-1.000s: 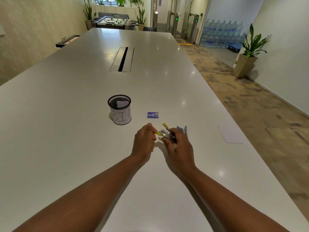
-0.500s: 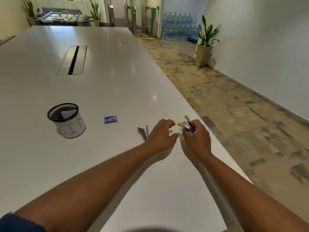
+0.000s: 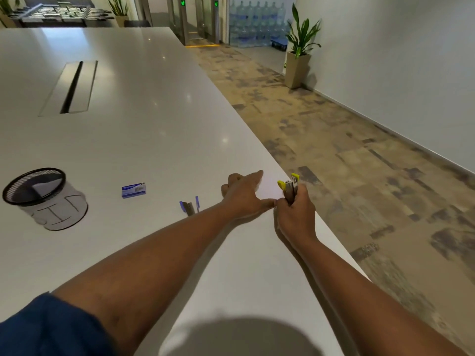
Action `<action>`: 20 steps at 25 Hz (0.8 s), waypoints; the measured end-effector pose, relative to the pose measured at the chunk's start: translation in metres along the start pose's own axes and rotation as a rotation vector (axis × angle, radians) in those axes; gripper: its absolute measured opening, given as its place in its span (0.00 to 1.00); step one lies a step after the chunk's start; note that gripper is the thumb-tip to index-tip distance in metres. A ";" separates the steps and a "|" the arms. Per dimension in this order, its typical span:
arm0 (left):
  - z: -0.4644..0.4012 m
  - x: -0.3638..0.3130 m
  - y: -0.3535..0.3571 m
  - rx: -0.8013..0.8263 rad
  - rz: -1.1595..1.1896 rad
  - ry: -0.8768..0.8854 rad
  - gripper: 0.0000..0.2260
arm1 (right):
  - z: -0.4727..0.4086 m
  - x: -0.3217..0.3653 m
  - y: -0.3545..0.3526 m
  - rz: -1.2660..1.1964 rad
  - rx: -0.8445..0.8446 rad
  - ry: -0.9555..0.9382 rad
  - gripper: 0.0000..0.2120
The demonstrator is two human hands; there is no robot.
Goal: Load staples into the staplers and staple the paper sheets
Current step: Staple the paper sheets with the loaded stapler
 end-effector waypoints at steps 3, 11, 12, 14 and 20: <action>-0.001 0.000 -0.001 -0.059 -0.001 0.025 0.39 | 0.000 0.000 0.001 -0.002 0.003 0.002 0.06; 0.027 -0.004 -0.033 -0.249 0.342 0.074 0.09 | 0.007 0.008 -0.002 -0.018 -0.020 -0.097 0.10; 0.033 -0.006 -0.039 -0.248 0.363 0.079 0.09 | 0.007 0.008 -0.002 -0.016 -0.013 -0.108 0.09; 0.047 -0.007 -0.057 -0.251 0.387 0.079 0.09 | 0.007 0.005 0.000 -0.056 0.017 -0.086 0.08; 0.094 0.014 -0.112 -0.171 0.355 -0.034 0.12 | 0.028 0.061 0.018 -0.356 0.177 -0.121 0.05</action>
Point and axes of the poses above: each hand's wrist, its own z-axis away from the middle knuckle, its own y-axis out of the palm, x = y × z, the point moved 8 cm from there along -z, towards the middle knuckle, and after that the axes turned 15 degrees about z, right-handed, at the moved point
